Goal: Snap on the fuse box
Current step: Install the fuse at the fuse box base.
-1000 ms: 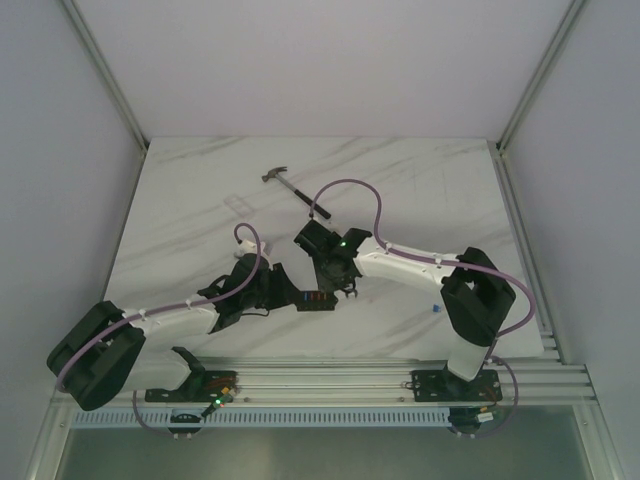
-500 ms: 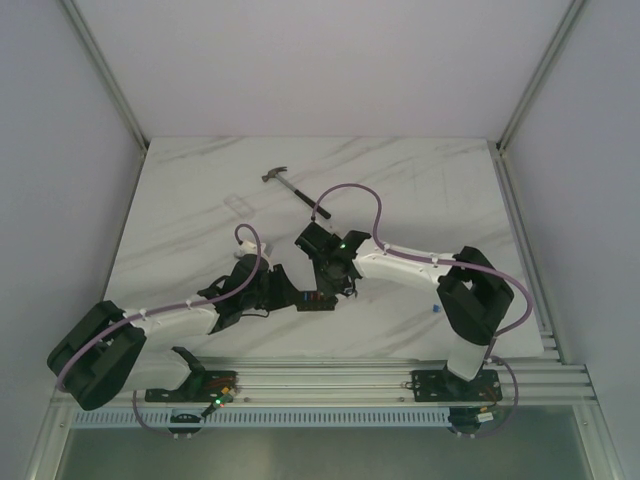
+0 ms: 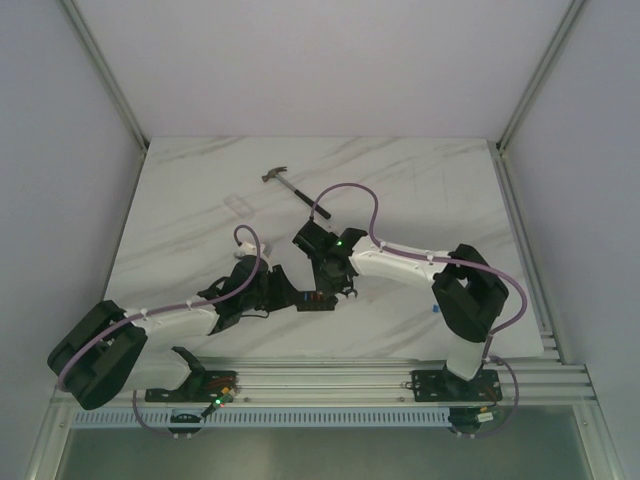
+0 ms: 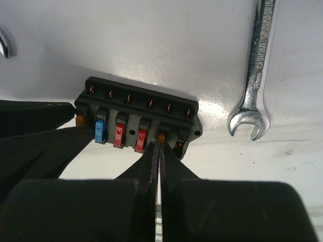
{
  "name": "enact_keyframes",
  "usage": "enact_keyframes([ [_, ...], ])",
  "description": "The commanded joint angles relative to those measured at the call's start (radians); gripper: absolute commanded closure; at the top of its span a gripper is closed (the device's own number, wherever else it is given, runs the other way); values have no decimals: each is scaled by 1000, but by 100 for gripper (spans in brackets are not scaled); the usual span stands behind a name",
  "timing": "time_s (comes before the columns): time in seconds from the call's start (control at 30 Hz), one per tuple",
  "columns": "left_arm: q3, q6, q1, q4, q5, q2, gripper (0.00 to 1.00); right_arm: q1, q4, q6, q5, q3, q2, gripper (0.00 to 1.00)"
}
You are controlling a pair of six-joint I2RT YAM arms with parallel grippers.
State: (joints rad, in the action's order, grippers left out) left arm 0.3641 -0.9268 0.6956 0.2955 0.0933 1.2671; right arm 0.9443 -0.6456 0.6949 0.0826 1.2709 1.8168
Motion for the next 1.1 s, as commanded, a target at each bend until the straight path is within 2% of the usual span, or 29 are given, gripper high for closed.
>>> enact_keyframes([
  [0.0, -16, -6, 1, 17, 13, 8, 57, 20, -74, -18, 16, -98, 183, 100],
  [0.17, -18, -7, 1, 20, 13, 10, 57, 23, -76, -22, 41, -137, 234, 100],
  [0.43, -27, -16, 2, 26, 14, 7, 57, 65, -22, -52, -26, -100, 355, 100],
  [0.7, -46, -29, 2, 32, 5, -14, 57, 71, 12, -59, -9, -166, 423, 100],
  [1.07, -61, -24, 3, -2, -47, -133, 56, 72, 16, -184, 128, 62, 134, 100],
])
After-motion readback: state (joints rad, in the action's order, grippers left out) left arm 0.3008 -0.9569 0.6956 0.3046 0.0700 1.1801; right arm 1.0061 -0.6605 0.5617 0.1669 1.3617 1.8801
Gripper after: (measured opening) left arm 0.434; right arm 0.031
